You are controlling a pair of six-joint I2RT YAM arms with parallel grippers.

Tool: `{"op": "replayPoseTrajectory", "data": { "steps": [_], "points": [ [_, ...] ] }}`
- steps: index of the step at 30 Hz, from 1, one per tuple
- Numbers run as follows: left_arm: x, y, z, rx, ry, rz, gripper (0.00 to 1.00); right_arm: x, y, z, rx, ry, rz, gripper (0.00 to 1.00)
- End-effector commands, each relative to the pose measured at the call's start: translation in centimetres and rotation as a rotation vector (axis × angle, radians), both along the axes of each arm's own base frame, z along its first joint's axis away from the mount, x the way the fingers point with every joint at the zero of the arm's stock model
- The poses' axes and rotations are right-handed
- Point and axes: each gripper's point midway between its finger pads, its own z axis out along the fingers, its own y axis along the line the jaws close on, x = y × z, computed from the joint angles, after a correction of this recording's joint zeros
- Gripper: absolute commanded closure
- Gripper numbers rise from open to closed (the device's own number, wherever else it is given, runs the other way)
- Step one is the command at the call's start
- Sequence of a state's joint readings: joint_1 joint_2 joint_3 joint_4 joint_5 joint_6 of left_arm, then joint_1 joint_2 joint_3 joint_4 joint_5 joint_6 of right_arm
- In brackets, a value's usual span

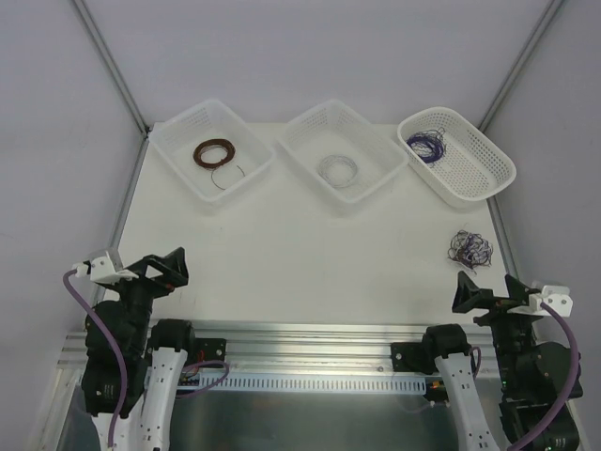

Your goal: Untangle the cables

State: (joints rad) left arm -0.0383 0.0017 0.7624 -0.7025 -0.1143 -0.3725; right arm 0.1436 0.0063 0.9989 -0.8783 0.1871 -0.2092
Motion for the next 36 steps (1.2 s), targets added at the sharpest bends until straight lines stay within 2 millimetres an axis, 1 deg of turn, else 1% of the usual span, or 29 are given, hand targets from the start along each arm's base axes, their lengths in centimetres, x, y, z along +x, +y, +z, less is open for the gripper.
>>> {"op": "replayPoseTrajectory", "data": {
  "steps": [1,4,5,6,7,9,10,11,14,15,16,17,18,19,20,21,22,23,25,26,27,28,29,31,32,33,34,35,36],
  "points": [
    [-2.2,-0.2,1.0,-0.054,-0.145,-0.006,0.01,0.1,1.5,0.8,0.022,0.014,0.077,0.03],
    [-1.7,-0.5,0.3,-0.093,-0.118,-0.013,0.01,1.1,2.5,0.5,0.062,0.081,0.113,0.03],
    [-1.1,-0.6,-0.3,-0.105,-0.089,-0.012,0.01,2.1,3.0,0.1,0.077,0.141,0.122,0.03],
    [-0.8,-0.9,-0.6,-0.132,-0.076,-0.023,0.01,2.5,3.2,-0.3,0.088,0.180,0.128,0.03],
    [0.2,-1.2,-1.9,-0.146,-0.026,-0.028,0.01,3.5,3.9,-0.8,0.092,0.246,0.153,0.03],
    [1.1,-1.8,-3.0,-0.190,0.019,-0.045,0.01,4.5,4.3,-1.7,0.102,0.324,0.155,0.03],
    [1.5,-2.2,-3.9,-0.207,0.052,-0.061,0.01,5.2,4.3,-2.3,0.159,0.375,0.125,0.03],
    [2.0,-2.5,-4.5,-0.220,0.091,-0.067,0.01,6.3,4.2,-3.3,0.168,0.461,0.089,0.03],
    [3.0,-2.9,-5.7,-0.224,0.177,-0.077,0.01,7.6,3.5,-5.7,0.213,0.613,-0.020,0.03],
    [3.1,-3.3,-5.9,-0.225,0.197,-0.098,0.01,8.6,3.3,-7.0,0.209,0.683,-0.058,0.03],
    [3.4,-3.4,-6.4,-0.220,0.236,-0.105,0.01,9.1,2.7,-7.6,0.210,0.703,-0.108,0.03],
    [3.5,-3.8,-6.7,-0.209,0.260,-0.131,0.01,9.9,2.6,-7.9,0.235,0.704,-0.140,0.03],
    [3.6,-4.1,-6.9,-0.204,0.279,-0.149,0.01,10.6,2.4,-9.3,0.238,0.741,-0.177,0.03],
    [3.9,-4.4,-7.4,-0.198,0.318,-0.164,0.01,11.1,1.3,-9.7,0.236,0.733,-0.254,0.03],
    [3.9,-4.9,-7.6,-0.187,0.336,-0.197,0.01,11.9,0.8,-9.9,0.260,0.712,-0.309,0.03],
    [4.0,-5.1,-7.9,-0.182,0.355,-0.209,0.01,12.5,0.0,-11.2,0.257,0.743,-0.372,0.03],
    [4.3,-5.3,-8.4,-0.176,0.380,-0.223,0.01,12.8,-1.4,-11.5,0.254,0.734,-0.455,0.03],
    [4.4,-5.4,-8.6,-0.164,0.389,-0.240,0.01,13.6,-2.0,-11.7,0.266,0.722,-0.494,0.03],
    [4.5,-6.5,-9.1,-0.168,0.408,-0.303,0.01,14.4,-3.3,-13.6,0.299,0.765,-0.581,0.03],
    [4.8,-6.8,-8.8,-0.163,0.393,-0.326,0.01,14.9,-4.7,-14.0,0.342,0.755,-0.643,0.02],
    [4.7,-7.2,-9.2,-0.170,0.402,-0.350,0.01,15.3,-5.4,-14.5,0.378,0.752,-0.683,0.02],
    [4.8,-7.2,-9.3,-0.168,0.399,-0.352,0.01,15.6,-6.0,-15.6,0.397,0.774,-0.720,0.02],
    [4.7,-7.3,-9.3,-0.165,0.396,-0.358,0.01,16.3,-7.3,-15.7,0.434,0.739,-0.761,0.02],
    [4.7,-7.3,-9.0,-0.159,0.376,-0.360,0.01,17.3,-8.6,-16.2,0.468,0.717,-0.812,0.01],
    [4.8,-7.2,-9.0,-0.162,0.370,-0.358,0.01,18.3,-9.1,-17.0,0.471,0.721,-0.829,0.01],
    [4.8,-7.3,-9.0,-0.165,0.366,-0.358,0.01,18.7,-9.4,-17.6,0.471,0.736,-0.843,0.01],
    [4.7,-7.4,-9.0,-0.169,0.363,-0.365,0.01,19.2,-10.2,-17.6,0.474,0.730,-0.870,0.01],
    [4.7,-7.4,-8.9,-0.168,0.360,-0.368,0.01,19.9,-10.6,-19.1,0.469,0.766,-0.889,0.01],
    [4.7,-7.5,-8.9,-0.168,0.359,-0.371,0.01,20.3,-11.0,-19.7,0.468,0.780,-0.898,0.01]
  ]
}}
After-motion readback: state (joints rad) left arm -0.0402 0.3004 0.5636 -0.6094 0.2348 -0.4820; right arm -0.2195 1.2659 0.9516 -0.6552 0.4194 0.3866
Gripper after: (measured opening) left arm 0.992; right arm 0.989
